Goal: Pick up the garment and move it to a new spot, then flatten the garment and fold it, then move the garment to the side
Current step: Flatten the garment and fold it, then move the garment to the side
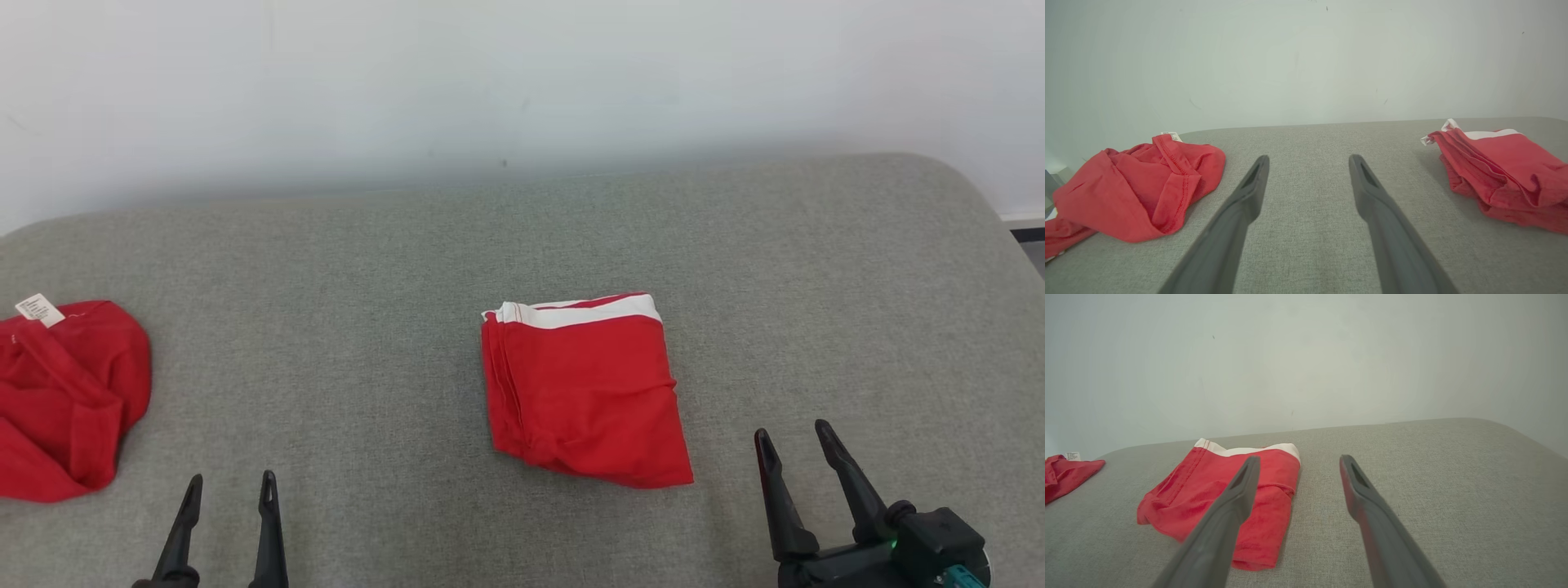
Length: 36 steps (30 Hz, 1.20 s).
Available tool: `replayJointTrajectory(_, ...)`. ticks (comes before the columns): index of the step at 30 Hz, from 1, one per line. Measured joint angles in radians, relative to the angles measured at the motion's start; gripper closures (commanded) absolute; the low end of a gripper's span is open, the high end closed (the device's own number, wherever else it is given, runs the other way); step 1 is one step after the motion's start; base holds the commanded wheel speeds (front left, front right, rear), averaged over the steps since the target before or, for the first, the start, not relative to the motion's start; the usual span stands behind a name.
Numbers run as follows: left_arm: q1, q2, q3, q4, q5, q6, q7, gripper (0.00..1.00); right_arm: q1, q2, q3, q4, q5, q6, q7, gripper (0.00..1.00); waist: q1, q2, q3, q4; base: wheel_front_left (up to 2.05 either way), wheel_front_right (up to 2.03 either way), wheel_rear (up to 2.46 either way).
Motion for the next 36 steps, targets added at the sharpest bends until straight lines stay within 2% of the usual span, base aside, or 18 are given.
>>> replayJointTrajectory(13, 0.008, -0.002, -0.005, 0.012, 0.002, -0.001, 0.0, 0.0, 0.0, 0.012, -0.006, 0.046, -0.002, 0.0, 0.0, 0.0, 0.0, 0.0, -0.013, 0.027, 0.0, 0.0, 0.0)
replayJointTrajectory(36, 0.026, -0.004, -0.004, 0.012, 0.007, -0.002, 0.0, 0.0, 0.008, 0.017, -0.003, 0.057, -0.006, 0.0, 0.0, 0.0, 0.0, -0.0001, -0.016, 0.03, 0.0, 0.0, 0.0)
